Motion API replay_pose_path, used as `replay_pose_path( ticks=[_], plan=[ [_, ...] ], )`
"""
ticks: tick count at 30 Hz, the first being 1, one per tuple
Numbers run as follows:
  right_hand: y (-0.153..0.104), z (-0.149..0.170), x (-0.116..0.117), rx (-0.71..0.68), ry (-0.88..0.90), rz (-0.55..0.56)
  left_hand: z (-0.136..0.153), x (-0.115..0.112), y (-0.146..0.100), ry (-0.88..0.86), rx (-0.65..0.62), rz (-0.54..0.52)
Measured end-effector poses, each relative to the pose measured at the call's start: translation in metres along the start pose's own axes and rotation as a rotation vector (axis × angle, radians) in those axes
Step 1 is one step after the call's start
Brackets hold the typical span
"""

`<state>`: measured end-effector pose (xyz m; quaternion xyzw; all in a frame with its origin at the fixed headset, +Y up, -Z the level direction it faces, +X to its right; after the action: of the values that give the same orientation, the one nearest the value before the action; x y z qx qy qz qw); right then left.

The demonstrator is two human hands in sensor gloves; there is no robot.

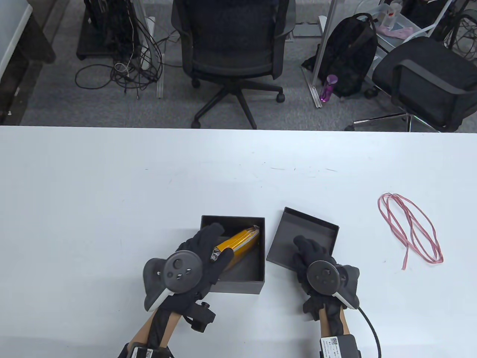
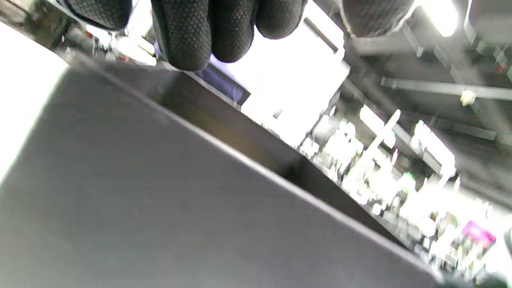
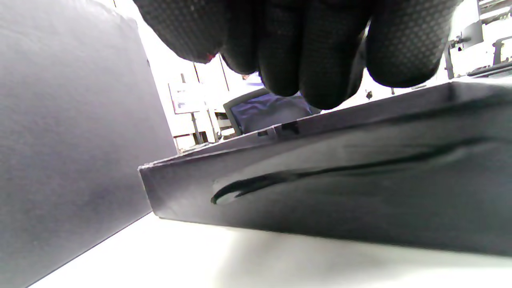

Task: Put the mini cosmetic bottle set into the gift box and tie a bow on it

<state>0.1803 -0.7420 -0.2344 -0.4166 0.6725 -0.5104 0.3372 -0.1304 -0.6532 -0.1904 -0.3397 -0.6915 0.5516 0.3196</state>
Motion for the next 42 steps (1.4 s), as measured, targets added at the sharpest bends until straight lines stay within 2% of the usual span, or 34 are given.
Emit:
replay_pose_path(
  ticks=[1, 3, 7, 9, 12, 17, 22, 25, 32, 38, 42],
  plan=[
    [0.0, 0.0, 0.001, 0.002, -0.007, -0.014, 0.012, 0.002, -0.007, -0.02, -0.001, -0.045],
    [0.0, 0.0, 0.003, 0.004, -0.026, -0.032, 0.035, -0.004, -0.015, -0.072, 0.027, -0.061],
    [0.002, 0.004, 0.009, 0.02, -0.068, -0.111, 0.086, -0.033, -0.024, -0.157, 0.133, -0.005],
    [0.002, 0.006, 0.013, 0.021, -0.088, -0.152, 0.102, -0.042, -0.023, -0.182, 0.164, 0.047],
    [0.002, 0.005, 0.019, 0.016, -0.109, -0.211, 0.119, -0.045, -0.02, -0.237, 0.222, 0.048],
    [0.002, 0.003, 0.047, 0.035, -0.148, -0.383, 0.133, -0.05, -0.021, -0.249, 0.27, 0.072],
    [0.002, -0.002, 0.064, 0.036, -0.274, -0.439, 0.144, -0.051, -0.022, -0.249, 0.308, 0.073],
    [0.004, -0.003, 0.067, 0.053, -0.266, -0.43, 0.146, -0.052, -0.022, -0.244, 0.318, 0.074],
    [0.004, -0.019, 0.071, -0.013, -0.361, -0.415, 0.147, -0.051, -0.022, -0.252, 0.325, 0.07],
    [0.003, -0.021, 0.07, -0.029, -0.35, -0.387, 0.147, -0.053, -0.021, -0.246, 0.324, 0.078],
    [0.006, -0.027, 0.056, -0.045, -0.327, -0.292, 0.144, -0.049, -0.02, -0.253, 0.302, 0.057]
  ],
)
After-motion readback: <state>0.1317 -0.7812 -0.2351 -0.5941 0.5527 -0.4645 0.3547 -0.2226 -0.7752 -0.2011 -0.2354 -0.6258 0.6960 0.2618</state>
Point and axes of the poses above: the tracker on the back of each hand, its own z axis roughly to the little-finger side, its own y axis roughly from the wrist to the fingertips, x = y × z, the point moved 5 cm from there along y, roughly from the wrist to the fingertips, and after that the axes turned 5 degrees about y, right-handed, at the moved point
